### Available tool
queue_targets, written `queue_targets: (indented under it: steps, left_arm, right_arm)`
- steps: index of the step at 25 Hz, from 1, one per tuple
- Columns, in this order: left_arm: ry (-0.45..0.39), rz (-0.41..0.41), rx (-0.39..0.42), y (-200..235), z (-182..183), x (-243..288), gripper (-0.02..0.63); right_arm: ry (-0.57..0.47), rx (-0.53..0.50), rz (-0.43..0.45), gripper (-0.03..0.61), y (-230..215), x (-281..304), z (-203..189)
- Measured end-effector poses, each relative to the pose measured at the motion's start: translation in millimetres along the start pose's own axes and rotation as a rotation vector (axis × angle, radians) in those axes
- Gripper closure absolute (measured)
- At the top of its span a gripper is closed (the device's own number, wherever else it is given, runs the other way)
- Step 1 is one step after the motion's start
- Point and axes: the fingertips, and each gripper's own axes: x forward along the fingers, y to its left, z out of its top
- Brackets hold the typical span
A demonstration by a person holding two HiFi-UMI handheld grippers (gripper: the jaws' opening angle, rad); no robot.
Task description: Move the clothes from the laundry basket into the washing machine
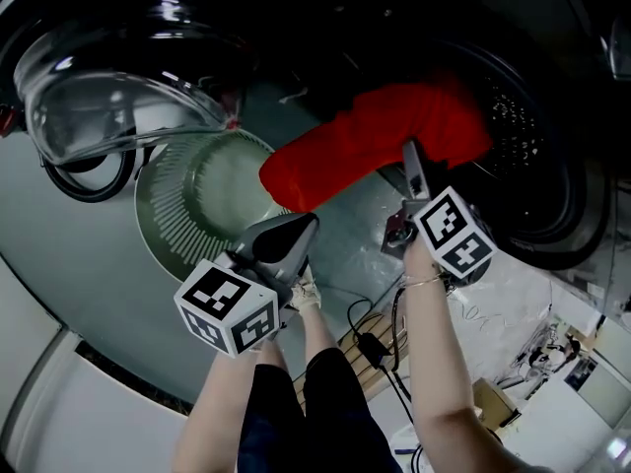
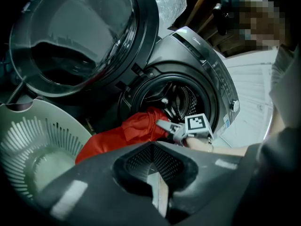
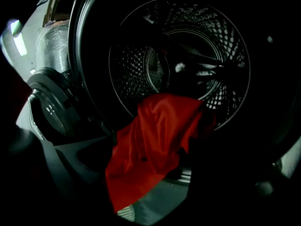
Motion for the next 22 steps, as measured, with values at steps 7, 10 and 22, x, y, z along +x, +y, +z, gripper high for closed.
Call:
queue_targets:
  steps: [7, 10, 22]
  left_arm:
    - [0.005, 0.002, -0.008, 3.7, -4.6, -0.1, 0.612]
    - [0.005, -0.002, -0.007, 5.1, -5.2, -1.5, 0.612]
    - [-0.018, -0.011, -0.02, 2.6, -0.4, -3.2, 0.612]
  right_arm:
    - [0.205, 0.092, 0.001, -0.018, 21.6, 44.9, -88.3]
    - [0.256, 0.093, -0.056, 0.044, 13.0, 65.8, -87.0]
    - [-0.029, -0.054, -0.164, 0.437, 8.2, 56.0, 35.5]
